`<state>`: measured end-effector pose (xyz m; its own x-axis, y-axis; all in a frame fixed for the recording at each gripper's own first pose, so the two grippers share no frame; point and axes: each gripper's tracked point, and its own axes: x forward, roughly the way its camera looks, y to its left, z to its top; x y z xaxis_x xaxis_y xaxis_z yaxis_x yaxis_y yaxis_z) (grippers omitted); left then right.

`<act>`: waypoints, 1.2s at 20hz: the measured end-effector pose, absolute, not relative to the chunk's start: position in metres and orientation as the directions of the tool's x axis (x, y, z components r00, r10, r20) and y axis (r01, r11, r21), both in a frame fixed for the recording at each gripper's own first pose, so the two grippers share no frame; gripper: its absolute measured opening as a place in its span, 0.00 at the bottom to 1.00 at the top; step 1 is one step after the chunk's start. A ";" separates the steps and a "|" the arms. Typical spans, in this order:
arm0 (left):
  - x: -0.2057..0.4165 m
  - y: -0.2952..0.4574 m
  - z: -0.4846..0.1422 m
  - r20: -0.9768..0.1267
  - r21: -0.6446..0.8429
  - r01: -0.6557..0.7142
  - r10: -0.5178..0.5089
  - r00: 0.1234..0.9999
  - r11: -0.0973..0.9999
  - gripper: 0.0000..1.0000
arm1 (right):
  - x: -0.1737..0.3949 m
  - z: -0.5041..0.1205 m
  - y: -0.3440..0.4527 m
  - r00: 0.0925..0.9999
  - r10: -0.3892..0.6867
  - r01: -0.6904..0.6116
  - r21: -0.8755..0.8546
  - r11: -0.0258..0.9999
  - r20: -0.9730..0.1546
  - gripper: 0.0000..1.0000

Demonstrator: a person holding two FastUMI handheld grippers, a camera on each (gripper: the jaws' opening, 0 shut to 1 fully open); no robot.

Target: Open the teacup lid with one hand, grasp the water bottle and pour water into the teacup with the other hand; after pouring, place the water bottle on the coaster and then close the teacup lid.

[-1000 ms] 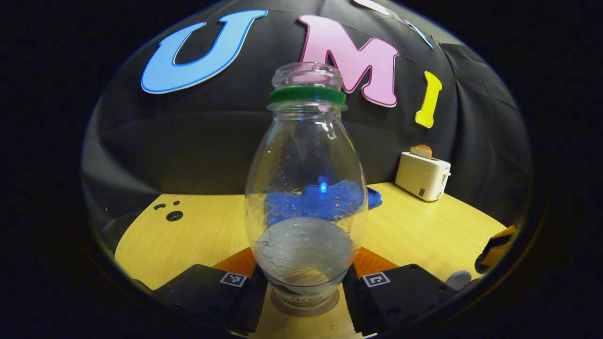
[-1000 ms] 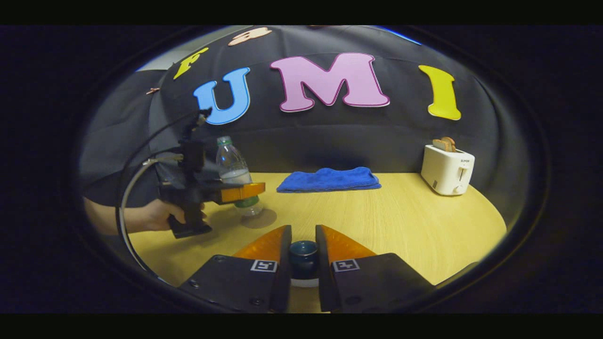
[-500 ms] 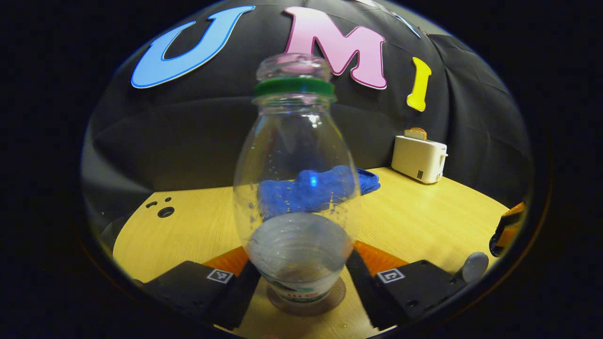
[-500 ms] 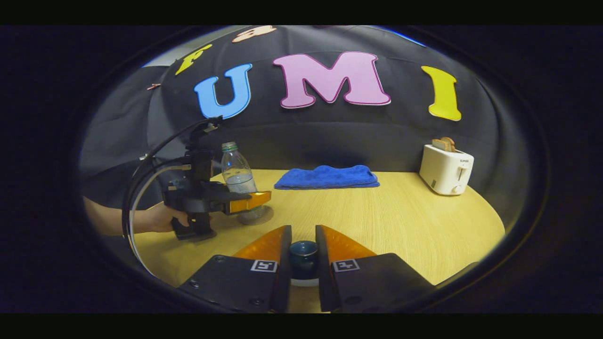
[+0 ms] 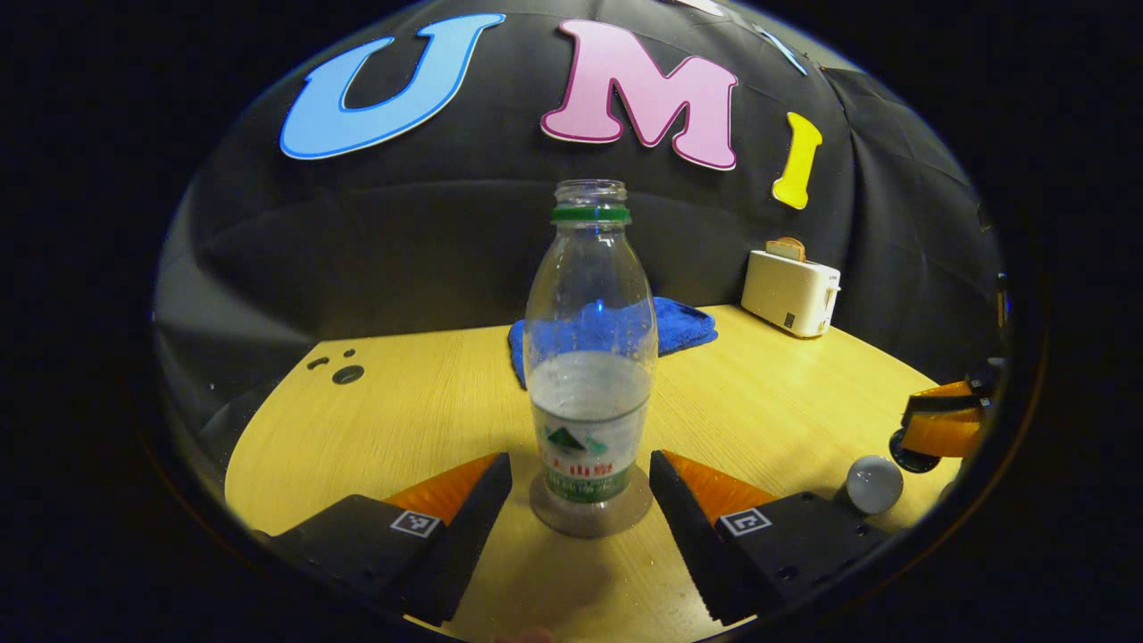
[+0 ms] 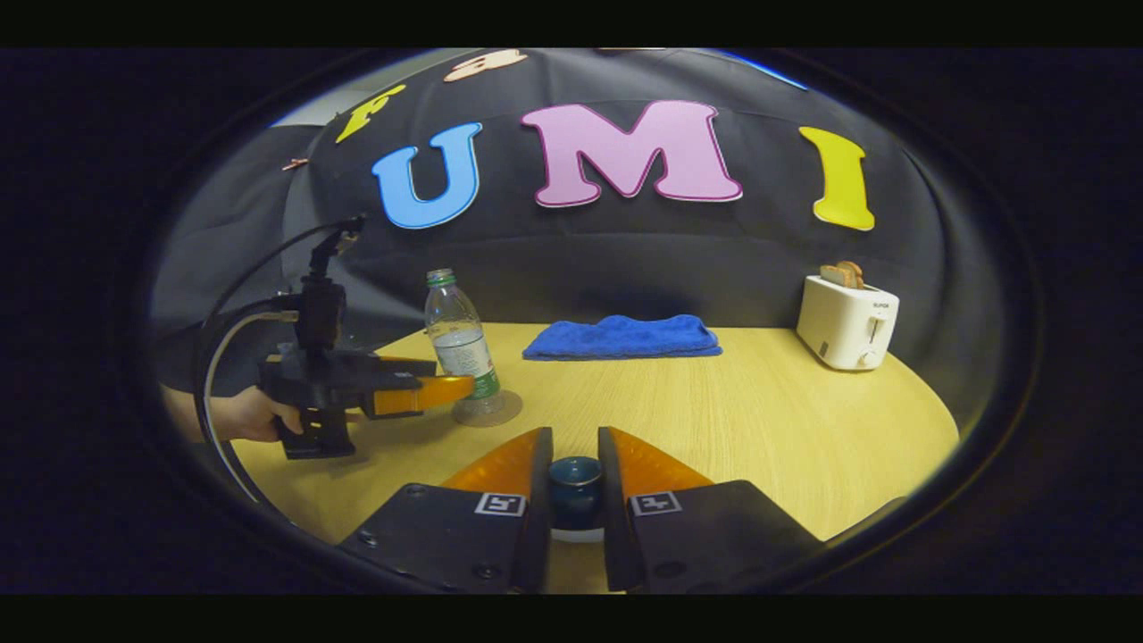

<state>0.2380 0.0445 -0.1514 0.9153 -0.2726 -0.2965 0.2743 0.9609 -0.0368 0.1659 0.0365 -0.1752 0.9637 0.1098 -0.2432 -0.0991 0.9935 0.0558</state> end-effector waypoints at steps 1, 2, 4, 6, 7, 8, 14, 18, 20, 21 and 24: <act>0.231 0.048 -0.153 -0.302 -0.051 0.265 -0.268 0.915 0.963 0.98 | 0.167 -0.180 0.037 0.963 0.110 -0.097 0.064 0.993 -0.246 0.28; 0.223 0.053 -0.153 -0.305 -0.064 0.252 -0.259 0.916 0.966 0.98 | 0.169 -0.185 0.037 0.963 0.106 -0.093 0.063 0.994 -0.248 0.28; 0.203 0.060 -0.146 -0.283 -0.097 0.233 -0.251 0.926 0.968 1.00 | 0.170 -0.194 0.038 0.964 0.104 -0.095 0.050 0.994 -0.246 0.28; 0.184 0.063 -0.139 -0.255 -0.120 0.221 -0.245 0.935 0.968 0.95 | 0.171 -0.203 0.036 0.965 0.095 -0.089 0.035 0.995 -0.245 0.28; 0.176 0.065 -0.136 -0.248 -0.124 0.217 -0.242 0.938 0.968 0.95 | 0.170 -0.208 0.037 0.964 0.096 -0.091 0.032 0.995 -0.247 0.28; 0.168 0.065 -0.136 -0.246 -0.116 0.214 -0.237 0.940 0.970 0.95 | 0.170 -0.212 0.037 0.965 0.091 -0.087 0.028 0.996 -0.247 0.28; 0.144 0.061 -0.128 -0.236 -0.119 0.205 -0.229 0.945 0.971 0.95 | 0.170 -0.219 0.035 0.971 0.081 -0.084 -0.004 0.996 -0.226 0.32; 0.125 0.055 -0.122 -0.253 -0.125 0.192 -0.219 0.942 0.973 0.95 | 0.163 -0.198 0.035 0.975 0.095 -0.097 -0.003 0.995 -0.203 0.47; 0.112 0.057 -0.105 -0.248 -0.114 0.165 -0.189 0.950 0.980 0.95 | 0.157 -0.180 0.031 0.975 0.098 -0.101 -0.002 0.995 -0.197 0.71; 0.106 0.057 -0.094 -0.239 -0.100 0.148 -0.168 0.956 0.984 0.95 | 0.152 -0.166 0.029 0.976 0.100 -0.101 0.006 0.995 -0.194 0.81; 0.083 0.062 -0.041 -0.161 -0.012 0.063 -0.064 0.985 0.998 0.95 | 0.136 -0.125 0.022 0.977 0.098 -0.103 -0.014 0.995 -0.188 1.00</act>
